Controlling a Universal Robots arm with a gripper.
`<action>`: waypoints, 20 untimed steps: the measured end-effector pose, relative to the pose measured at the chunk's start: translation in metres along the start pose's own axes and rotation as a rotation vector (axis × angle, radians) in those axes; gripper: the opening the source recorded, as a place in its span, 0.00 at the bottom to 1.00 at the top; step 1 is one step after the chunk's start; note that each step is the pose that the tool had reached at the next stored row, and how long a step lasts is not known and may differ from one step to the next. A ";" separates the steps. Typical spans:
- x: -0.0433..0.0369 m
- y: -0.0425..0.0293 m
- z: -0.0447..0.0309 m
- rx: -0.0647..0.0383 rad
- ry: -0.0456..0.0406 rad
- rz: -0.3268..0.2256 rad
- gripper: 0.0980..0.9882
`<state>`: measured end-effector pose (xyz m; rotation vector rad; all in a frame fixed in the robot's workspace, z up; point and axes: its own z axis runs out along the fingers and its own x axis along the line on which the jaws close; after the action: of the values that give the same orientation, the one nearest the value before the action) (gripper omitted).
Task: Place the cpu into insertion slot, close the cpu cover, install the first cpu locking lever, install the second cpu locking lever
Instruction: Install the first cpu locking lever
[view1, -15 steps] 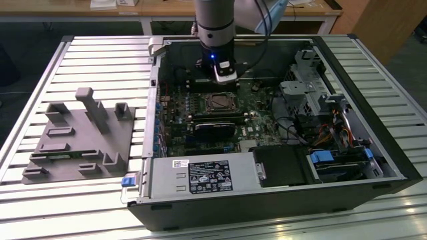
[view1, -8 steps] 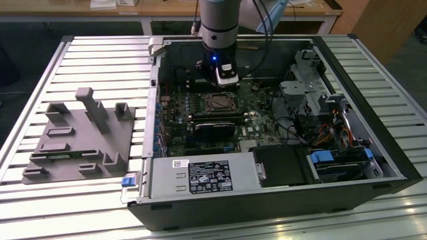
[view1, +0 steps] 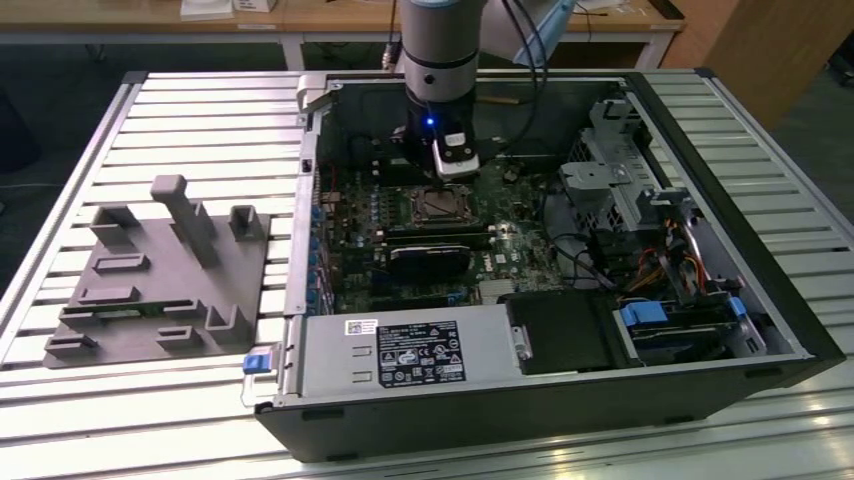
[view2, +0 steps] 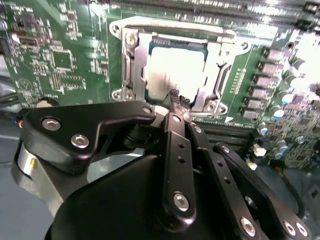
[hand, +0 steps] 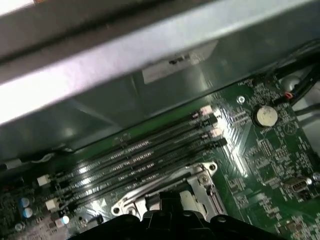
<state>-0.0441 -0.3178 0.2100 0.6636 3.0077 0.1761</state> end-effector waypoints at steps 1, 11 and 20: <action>-0.0003 -0.0006 -0.0001 0.009 -0.0041 -0.001 0.01; -0.0031 -0.0066 -0.0009 0.081 -0.0367 -0.008 0.01; -0.0036 -0.0053 -0.0132 0.079 -0.0347 -0.035 0.01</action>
<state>-0.0441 -0.3254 0.2226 0.6134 3.0040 0.0437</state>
